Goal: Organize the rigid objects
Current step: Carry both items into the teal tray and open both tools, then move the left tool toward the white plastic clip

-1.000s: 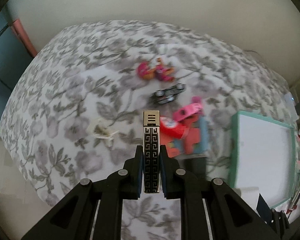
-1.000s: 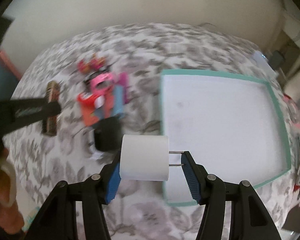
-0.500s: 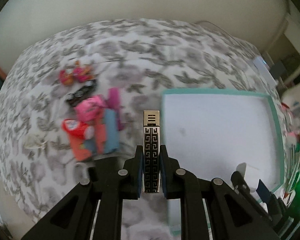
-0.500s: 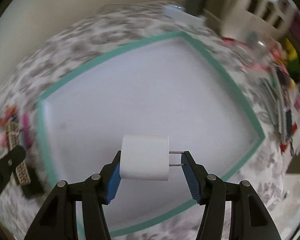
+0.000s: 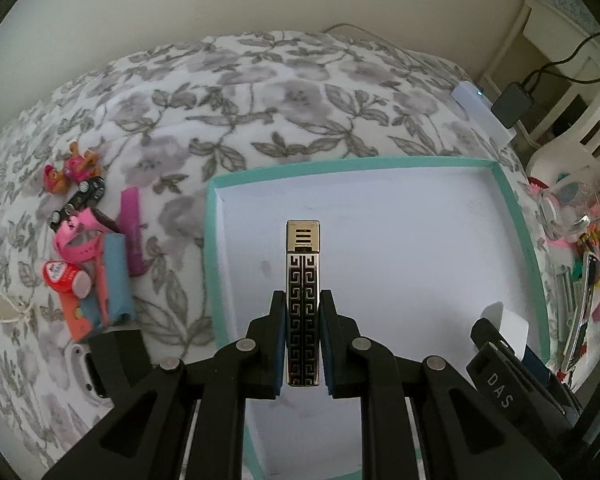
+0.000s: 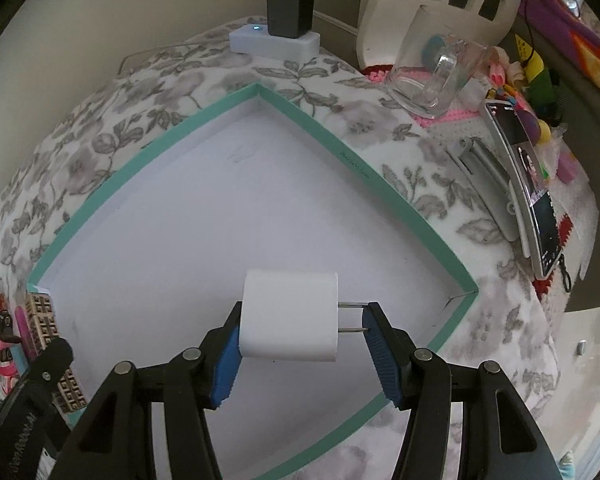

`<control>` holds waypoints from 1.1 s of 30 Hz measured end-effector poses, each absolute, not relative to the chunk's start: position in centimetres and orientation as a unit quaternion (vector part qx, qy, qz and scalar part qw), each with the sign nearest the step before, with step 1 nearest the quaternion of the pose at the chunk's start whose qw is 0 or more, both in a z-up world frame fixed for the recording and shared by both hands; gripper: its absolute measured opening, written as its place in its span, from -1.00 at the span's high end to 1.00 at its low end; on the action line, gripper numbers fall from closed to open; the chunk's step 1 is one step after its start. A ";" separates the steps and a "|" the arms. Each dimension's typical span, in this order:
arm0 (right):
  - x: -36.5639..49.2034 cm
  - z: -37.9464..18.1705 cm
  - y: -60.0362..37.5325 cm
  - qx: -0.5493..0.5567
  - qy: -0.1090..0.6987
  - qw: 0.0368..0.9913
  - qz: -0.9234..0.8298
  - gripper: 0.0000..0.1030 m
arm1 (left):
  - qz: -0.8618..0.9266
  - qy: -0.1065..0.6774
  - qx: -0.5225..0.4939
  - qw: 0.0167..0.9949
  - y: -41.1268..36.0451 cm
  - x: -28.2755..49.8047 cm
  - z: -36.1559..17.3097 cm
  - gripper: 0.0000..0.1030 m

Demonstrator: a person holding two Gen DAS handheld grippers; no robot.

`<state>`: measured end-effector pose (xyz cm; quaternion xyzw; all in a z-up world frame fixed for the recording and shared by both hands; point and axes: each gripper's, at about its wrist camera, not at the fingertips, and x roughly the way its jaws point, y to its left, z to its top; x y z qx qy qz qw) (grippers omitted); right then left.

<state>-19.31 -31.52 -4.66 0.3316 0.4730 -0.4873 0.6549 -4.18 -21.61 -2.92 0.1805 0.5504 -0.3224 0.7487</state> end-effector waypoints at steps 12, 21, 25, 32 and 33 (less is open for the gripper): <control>-18.6 -5.6 -31.2 0.320 0.494 0.655 -0.474 -0.17 | -0.321 0.565 0.188 0.736 -21.4 -4.4 -4.6 0.69; -18.5 -5.6 -31.2 0.321 0.499 0.655 -0.468 -0.18 | -0.324 0.556 0.187 0.742 -21.1 -4.5 -4.0 0.68; -18.4 -5.6 -31.0 0.320 0.501 0.656 -0.465 -0.19 | -0.316 0.550 0.194 0.748 -20.9 -4.4 -3.9 0.66; -17.9 -5.5 -30.8 0.314 0.503 0.664 -0.455 -0.38 | -0.303 0.551 0.184 0.755 -20.2 -3.7 -3.7 0.47; -17.8 -5.5 -30.7 0.313 0.502 0.667 -0.453 -0.45 | -0.300 0.549 0.183 0.758 -20.1 -3.5 -3.5 0.34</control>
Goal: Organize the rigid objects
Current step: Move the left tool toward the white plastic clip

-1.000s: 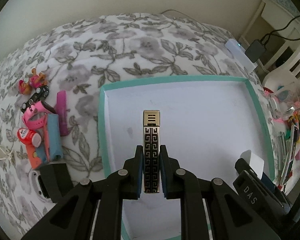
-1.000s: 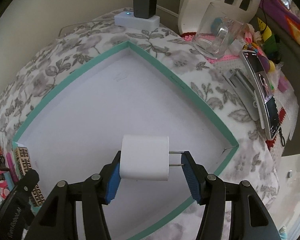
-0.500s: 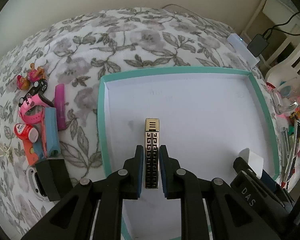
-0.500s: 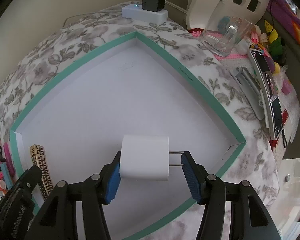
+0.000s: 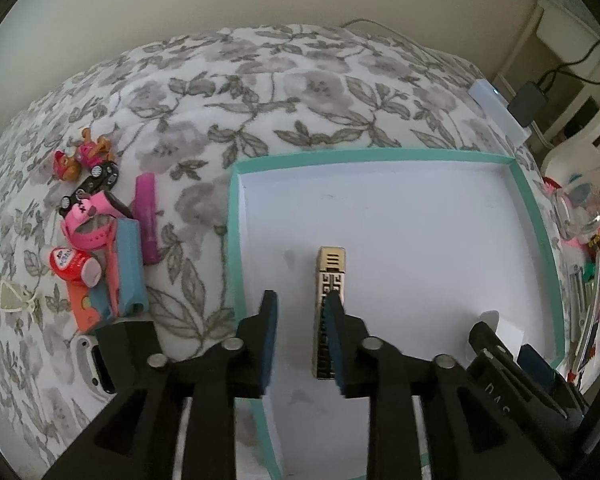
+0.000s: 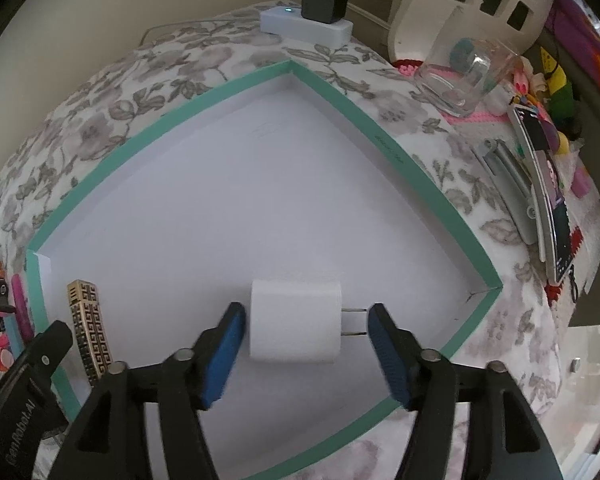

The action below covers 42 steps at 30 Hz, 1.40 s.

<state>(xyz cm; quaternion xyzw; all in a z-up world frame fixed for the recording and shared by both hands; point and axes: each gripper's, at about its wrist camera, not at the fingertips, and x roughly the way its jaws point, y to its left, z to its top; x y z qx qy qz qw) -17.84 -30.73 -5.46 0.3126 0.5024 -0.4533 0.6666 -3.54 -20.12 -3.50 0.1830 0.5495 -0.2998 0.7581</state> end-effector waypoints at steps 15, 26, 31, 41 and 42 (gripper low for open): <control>-16.4 -5.4 -29.7 0.290 0.502 0.696 -0.423 -0.92 | -0.216 0.556 0.155 0.787 -17.1 0.2 -2.7 -0.64; -13.4 -4.1 -26.8 0.205 0.506 0.740 -0.392 -0.95 | -0.158 0.601 0.113 0.775 -12.9 4.2 -2.9 -0.83; -12.1 -3.7 -25.1 0.189 0.503 0.760 -0.365 -0.95 | -0.121 0.611 0.105 0.775 -10.2 6.5 -2.0 -0.83; -10.0 -2.0 -22.6 0.214 0.478 0.794 -0.309 -0.95 | -0.044 0.599 0.100 0.793 -3.8 10.2 0.1 -0.83; -9.8 -1.8 -22.3 0.214 0.476 0.797 -0.304 -0.95 | -0.040 0.596 0.098 0.796 -3.1 10.5 0.6 -0.83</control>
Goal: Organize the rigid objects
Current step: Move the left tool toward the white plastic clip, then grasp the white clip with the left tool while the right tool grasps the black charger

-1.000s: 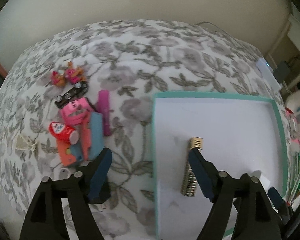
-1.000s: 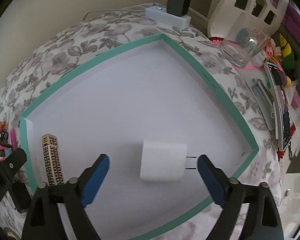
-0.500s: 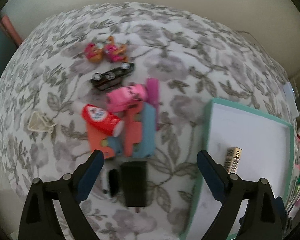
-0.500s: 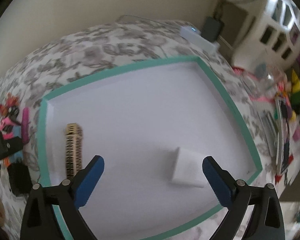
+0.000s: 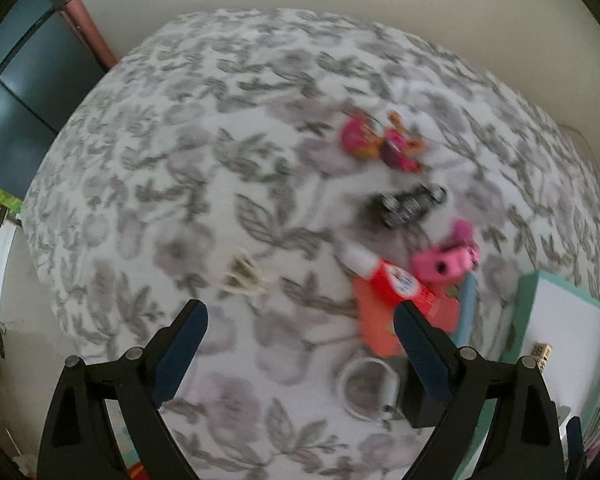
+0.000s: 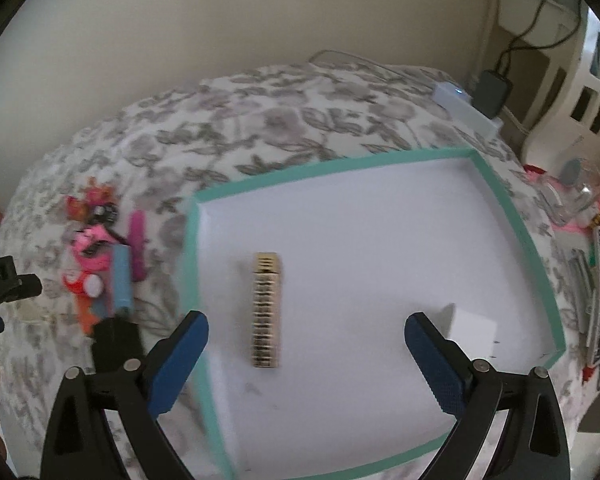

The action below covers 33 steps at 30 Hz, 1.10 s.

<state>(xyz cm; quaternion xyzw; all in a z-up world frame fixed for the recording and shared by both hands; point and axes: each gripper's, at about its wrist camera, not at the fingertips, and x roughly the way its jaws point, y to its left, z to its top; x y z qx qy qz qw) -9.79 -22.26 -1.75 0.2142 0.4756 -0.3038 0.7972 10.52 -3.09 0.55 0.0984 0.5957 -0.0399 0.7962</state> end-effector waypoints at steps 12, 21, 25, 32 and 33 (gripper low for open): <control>-5.6 -0.3 -17.6 0.201 0.469 0.826 -0.237 -0.95 | 0.025 0.554 0.075 0.829 5.6 13.9 4.1 -0.83; -2.5 -1.5 -14.7 0.189 0.491 0.828 -0.195 -0.95 | 0.037 0.584 0.011 0.811 9.3 15.5 2.4 -0.83; -1.8 -2.7 -14.0 0.180 0.507 0.822 -0.186 -0.94 | 0.009 0.606 0.005 0.796 8.1 15.6 0.8 -0.83; -1.7 -4.5 -12.9 0.160 0.535 0.810 -0.180 -0.93 | -0.029 0.633 0.035 0.773 4.8 15.2 -1.7 -0.83; -1.7 -4.5 -12.7 0.150 0.535 0.811 -0.183 -0.93 | -0.030 0.636 0.040 0.770 4.6 15.1 -2.1 -0.83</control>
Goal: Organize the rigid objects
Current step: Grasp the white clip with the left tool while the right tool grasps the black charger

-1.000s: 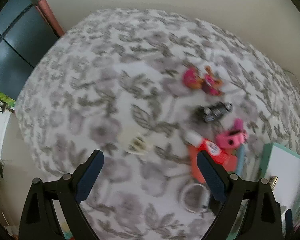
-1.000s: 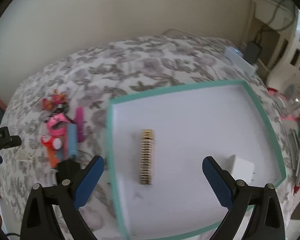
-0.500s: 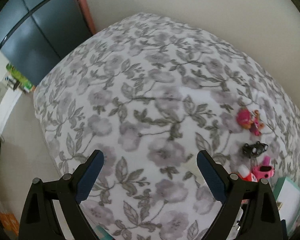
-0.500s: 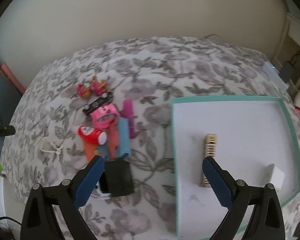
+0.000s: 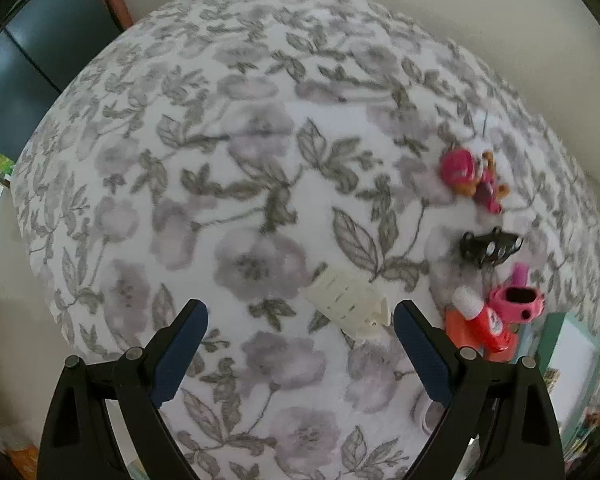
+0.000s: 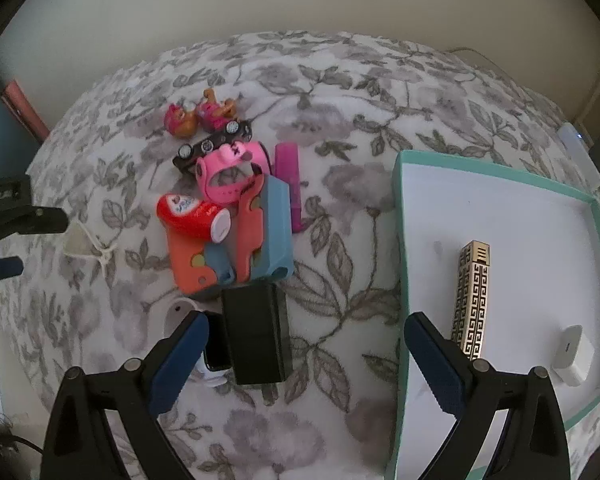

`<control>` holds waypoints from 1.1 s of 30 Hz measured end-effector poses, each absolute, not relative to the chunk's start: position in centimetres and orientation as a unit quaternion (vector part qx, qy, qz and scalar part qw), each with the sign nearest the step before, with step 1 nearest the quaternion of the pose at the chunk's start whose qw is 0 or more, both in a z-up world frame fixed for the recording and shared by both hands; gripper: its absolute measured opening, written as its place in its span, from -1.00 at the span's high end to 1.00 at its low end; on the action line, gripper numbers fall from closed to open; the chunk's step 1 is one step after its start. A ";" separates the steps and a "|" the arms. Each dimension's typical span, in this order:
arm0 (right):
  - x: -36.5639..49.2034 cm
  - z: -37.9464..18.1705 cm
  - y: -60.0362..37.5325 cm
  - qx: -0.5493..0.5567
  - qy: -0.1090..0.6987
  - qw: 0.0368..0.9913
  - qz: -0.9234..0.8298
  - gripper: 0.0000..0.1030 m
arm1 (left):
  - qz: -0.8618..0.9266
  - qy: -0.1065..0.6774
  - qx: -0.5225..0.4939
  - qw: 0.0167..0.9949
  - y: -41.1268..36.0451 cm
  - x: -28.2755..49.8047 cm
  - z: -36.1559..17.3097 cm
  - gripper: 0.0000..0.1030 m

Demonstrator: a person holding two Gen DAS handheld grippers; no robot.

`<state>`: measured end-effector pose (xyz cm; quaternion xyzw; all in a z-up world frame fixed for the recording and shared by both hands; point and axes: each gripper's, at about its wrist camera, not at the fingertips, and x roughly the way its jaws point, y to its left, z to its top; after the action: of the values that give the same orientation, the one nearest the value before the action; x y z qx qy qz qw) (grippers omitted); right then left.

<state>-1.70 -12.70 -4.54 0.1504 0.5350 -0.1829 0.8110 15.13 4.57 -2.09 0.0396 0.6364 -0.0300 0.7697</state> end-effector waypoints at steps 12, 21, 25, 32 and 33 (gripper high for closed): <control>-1.4 -5.0 -11.5 0.117 0.544 0.813 -0.171 -0.61 | -0.023 0.665 0.042 0.745 3.2 15.8 -5.8 -0.83; -1.2 -6.4 -11.9 0.127 0.563 0.800 -0.167 -0.49 | -0.018 0.667 0.036 0.744 3.8 15.7 -6.9 -0.83; -1.3 -7.2 -12.4 0.140 0.567 0.793 -0.171 -0.48 | -0.005 0.651 0.047 0.758 3.0 16.5 -7.3 -0.83; -1.0 -7.7 -12.3 0.123 0.569 0.794 -0.176 -0.45 | -0.005 0.657 0.041 0.752 2.5 17.1 -8.5 -0.44; -1.1 -7.8 -12.3 0.122 0.568 0.794 -0.176 -0.45 | -0.006 0.658 0.037 0.752 2.5 17.1 -8.7 -0.39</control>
<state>-1.08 -12.30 -7.76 0.1221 0.5683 -0.1762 0.7944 17.08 2.51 -8.66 0.0374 0.6579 -0.0058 0.7521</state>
